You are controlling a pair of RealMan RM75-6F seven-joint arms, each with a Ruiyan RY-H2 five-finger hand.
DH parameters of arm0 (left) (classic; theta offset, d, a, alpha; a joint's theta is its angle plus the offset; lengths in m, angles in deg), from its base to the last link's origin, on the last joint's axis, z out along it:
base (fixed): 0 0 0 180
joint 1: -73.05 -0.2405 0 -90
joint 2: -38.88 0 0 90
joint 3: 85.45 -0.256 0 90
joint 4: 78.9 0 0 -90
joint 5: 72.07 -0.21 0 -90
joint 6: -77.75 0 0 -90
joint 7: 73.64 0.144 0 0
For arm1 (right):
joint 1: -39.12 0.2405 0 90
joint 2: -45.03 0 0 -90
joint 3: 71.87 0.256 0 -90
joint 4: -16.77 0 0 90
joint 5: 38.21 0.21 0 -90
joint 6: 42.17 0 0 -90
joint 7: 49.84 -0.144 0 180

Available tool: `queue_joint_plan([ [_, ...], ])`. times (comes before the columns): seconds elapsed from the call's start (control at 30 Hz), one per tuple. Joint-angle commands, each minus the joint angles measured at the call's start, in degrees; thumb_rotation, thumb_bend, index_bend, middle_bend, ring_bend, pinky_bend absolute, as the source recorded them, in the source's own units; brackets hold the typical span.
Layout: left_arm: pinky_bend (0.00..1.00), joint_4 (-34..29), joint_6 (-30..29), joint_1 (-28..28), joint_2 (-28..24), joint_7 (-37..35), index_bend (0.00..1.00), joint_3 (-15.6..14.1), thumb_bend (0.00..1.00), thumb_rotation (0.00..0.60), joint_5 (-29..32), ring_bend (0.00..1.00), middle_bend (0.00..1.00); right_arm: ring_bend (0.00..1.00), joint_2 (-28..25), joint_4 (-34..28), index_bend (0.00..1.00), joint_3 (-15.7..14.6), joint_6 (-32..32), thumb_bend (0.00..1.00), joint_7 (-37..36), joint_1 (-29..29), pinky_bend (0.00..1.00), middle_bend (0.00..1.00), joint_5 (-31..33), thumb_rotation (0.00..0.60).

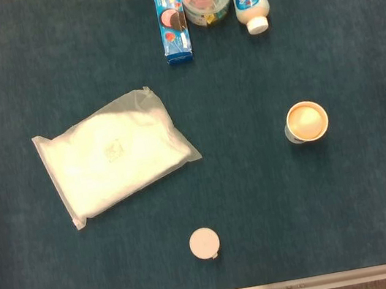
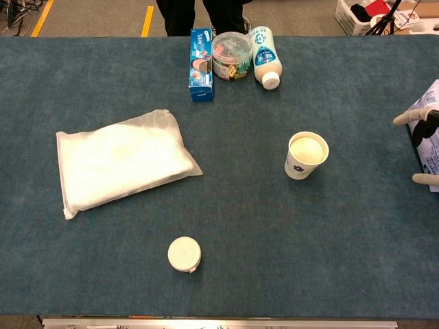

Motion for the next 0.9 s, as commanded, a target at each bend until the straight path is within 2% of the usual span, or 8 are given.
queue_joint_plan([
  [0.03, 0.57, -0.26, -0.32, -0.17, -0.14, 0.21, 0.64, 0.08, 0.06, 0.600, 0.00, 0.45, 0.68, 0.50, -0.32, -0.08, 0.27, -0.49, -1.54, 0.28, 0.04, 0.62, 0.54, 0.60, 0.06, 0.600],
  [0.07, 0.57, -0.35, -0.46, -0.24, -0.19, 0.25, 0.64, 0.14, 0.06, 0.600, 0.04, 0.45, 0.68, 0.52, -0.42, -0.27, 0.26, -0.60, -1.88, 0.37, -0.01, 0.78, 0.58, 0.62, 0.01, 0.600],
  [0.17, 0.57, -0.61, -0.79, -0.51, -0.41, 0.44, 0.64, 0.23, 0.06, 0.600, 0.27, 0.45, 0.68, 0.61, -0.60, -0.83, 0.25, -0.80, -1.97, 0.56, 0.06, 1.06, 0.68, 0.70, -0.48, 0.600],
  [0.27, 0.57, -0.80, -0.96, -0.68, -0.57, 0.56, 0.64, 0.23, 0.06, 0.600, 0.31, 0.45, 0.68, 0.71, -0.74, -1.29, 0.25, -0.96, -1.45, 0.70, 0.25, 1.13, 0.78, 0.81, -1.15, 0.600],
  [0.47, 0.57, -0.77, -0.67, -0.69, -0.58, 0.51, 0.64, 0.26, 0.06, 0.600, 0.55, 0.45, 0.68, 0.87, -0.77, -2.92, 0.25, -0.81, -2.88, 0.97, 2.12, 2.15, 0.91, 0.99, -1.35, 0.600],
  [0.67, 0.57, -0.60, -0.47, -0.66, -0.41, 0.58, 0.64, 0.40, 0.06, 0.600, 0.83, 0.45, 0.68, 0.96, -1.04, -6.76, 0.25, -0.29, -8.01, 1.00, 5.88, 4.61, 0.99, 1.00, -0.09, 0.600],
  [0.9, 0.57, -0.66, -0.56, -0.71, -0.55, 0.24, 0.64, 0.54, 0.06, 0.600, 0.94, 0.45, 0.68, 0.99, 0.72, -9.43, 0.25, 1.47, -12.98, 1.00, 10.19, 6.93, 1.00, 1.00, 3.33, 0.600],
])
